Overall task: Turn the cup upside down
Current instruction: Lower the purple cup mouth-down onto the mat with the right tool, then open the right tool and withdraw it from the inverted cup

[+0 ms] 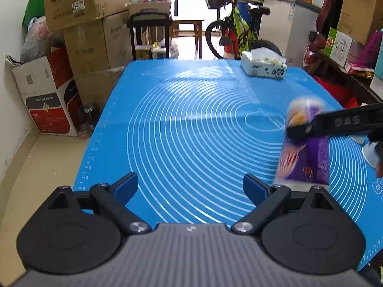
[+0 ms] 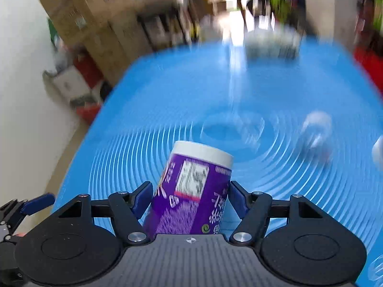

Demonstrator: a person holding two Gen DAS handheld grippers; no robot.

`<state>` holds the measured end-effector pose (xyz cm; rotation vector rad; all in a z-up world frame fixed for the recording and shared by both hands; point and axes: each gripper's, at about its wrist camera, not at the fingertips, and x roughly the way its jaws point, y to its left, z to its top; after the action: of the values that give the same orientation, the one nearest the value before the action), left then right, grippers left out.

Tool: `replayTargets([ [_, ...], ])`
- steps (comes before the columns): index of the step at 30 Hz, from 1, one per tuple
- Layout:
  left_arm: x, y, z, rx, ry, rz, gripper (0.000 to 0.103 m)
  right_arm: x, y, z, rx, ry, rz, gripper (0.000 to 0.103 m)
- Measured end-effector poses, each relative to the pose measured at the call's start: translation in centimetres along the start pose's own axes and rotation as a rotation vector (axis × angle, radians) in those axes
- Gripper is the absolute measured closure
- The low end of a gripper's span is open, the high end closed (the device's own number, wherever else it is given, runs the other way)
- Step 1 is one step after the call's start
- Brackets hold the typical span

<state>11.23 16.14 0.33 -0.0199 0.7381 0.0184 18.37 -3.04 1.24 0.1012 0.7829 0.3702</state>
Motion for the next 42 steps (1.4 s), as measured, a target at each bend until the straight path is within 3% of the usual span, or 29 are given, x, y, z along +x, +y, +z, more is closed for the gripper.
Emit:
replayTargets([
  [3,-0.2,-0.3,0.0,-0.012,-0.026,0.005,0.009,-2.0,0.7,-1.6,-0.148,-0.201,-0.088,0.038],
  [8,-0.4,-0.5,0.0,-0.047,-0.031,-0.018,0.009,-1.4,1.0,-4.2,-0.255,-0.264,-0.145,0.040],
  [23,-0.3,-1.1,-0.4,-0.034,-0.018,-0.014,0.009,-0.4,2.6,-5.1,-0.336,-0.225,-0.172,0.040],
  [29,-0.4,-1.5,-0.8,-0.033,-0.022,-0.011,0.009,-0.9,3.1,-5.5,-0.365,-0.223,-0.165,0.021],
  [32,-0.6,-1.9,-1.1,-0.031,-0.018,0.003,0.009,-2.6,2.5,-6.1,-0.337,-0.241,-0.131,0.006],
  [37,-1.8,-2.7,-1.9,-0.031,-0.039,-0.022,0.009,-6.8,0.7,-7.8,-0.271,-0.256,-0.087,0.000],
  [42,-3.8,-4.0,-2.8,-0.028,-0.086,-0.015,0.009,-10.5,-1.0,-9.8,-0.206,-0.245,-0.112,0.000],
])
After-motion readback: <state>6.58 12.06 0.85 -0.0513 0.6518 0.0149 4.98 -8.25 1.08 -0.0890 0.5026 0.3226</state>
